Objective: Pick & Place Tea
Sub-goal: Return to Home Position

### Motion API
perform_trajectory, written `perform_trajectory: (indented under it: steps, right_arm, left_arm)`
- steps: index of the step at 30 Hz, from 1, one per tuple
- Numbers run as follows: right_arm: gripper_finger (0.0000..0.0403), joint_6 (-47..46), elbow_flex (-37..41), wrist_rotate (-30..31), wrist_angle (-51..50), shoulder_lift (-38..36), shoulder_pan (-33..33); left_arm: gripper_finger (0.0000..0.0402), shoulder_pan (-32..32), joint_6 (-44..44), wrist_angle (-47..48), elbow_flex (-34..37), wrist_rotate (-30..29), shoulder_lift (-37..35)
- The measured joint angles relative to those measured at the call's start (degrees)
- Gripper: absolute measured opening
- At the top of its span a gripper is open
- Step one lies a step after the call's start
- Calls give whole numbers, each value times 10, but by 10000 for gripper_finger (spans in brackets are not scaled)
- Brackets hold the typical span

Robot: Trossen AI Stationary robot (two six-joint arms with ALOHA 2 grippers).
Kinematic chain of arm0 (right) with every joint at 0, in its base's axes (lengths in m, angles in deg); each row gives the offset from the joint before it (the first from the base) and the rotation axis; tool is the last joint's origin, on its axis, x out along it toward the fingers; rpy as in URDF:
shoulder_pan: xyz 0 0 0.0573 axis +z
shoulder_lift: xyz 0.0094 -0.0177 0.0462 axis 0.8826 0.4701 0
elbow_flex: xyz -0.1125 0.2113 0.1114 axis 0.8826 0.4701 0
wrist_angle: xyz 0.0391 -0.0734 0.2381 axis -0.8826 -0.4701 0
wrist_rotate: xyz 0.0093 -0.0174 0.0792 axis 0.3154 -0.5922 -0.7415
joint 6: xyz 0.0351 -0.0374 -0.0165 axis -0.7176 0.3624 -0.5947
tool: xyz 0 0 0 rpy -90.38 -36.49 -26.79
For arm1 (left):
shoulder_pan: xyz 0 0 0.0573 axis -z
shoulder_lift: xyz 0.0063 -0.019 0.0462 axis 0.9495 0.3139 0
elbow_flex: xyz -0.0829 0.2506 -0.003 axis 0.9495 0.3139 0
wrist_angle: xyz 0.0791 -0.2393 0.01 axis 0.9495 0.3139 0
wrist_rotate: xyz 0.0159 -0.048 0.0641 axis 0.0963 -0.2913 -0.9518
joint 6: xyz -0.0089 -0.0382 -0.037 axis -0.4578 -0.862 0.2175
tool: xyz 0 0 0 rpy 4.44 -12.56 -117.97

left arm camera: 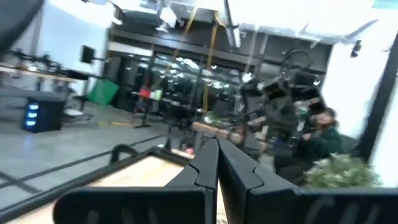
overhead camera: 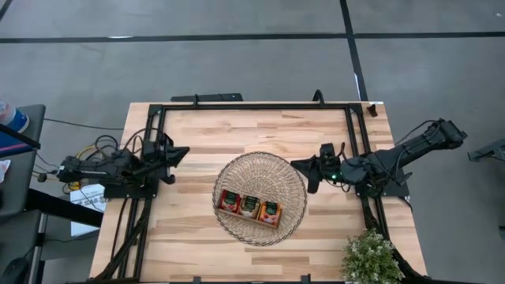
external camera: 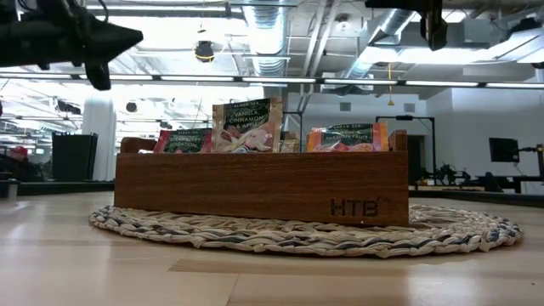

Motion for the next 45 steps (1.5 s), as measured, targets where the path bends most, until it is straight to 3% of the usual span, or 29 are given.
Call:
perform_trajectory:
  steps: [5, 8, 13, 18, 22, 35, 45]
  right_arm:
    - [0, 0, 0, 0, 7, 0, -3]
    - [0, 0, 0, 0, 10, 0, -2]
    - [0, -1, 0, 0, 15, 0, -2]
    - [0, -1, 0, 0, 15, 0, -2]
    - [0, 0, 0, 0, 9, 0, -2]
    - [0, -22, 0, -23, -9, 0, 8]
    - [0, -22, 11, -12, -160, -58, 54]
  left_arm:
    - [0, -12, 14, 24, 0, 69, 0]
    - [0, -33, 19, 39, 1, 78, -1]
    - [0, -68, -26, 50, 1, 123, -1]
    - [0, -74, -95, 129, 2, 148, -1]
    - [0, -68, -103, 173, 2, 213, -1]
    - [0, -68, -84, 190, 1, 208, -1]
    - [0, -68, -112, 192, 1, 209, -1]
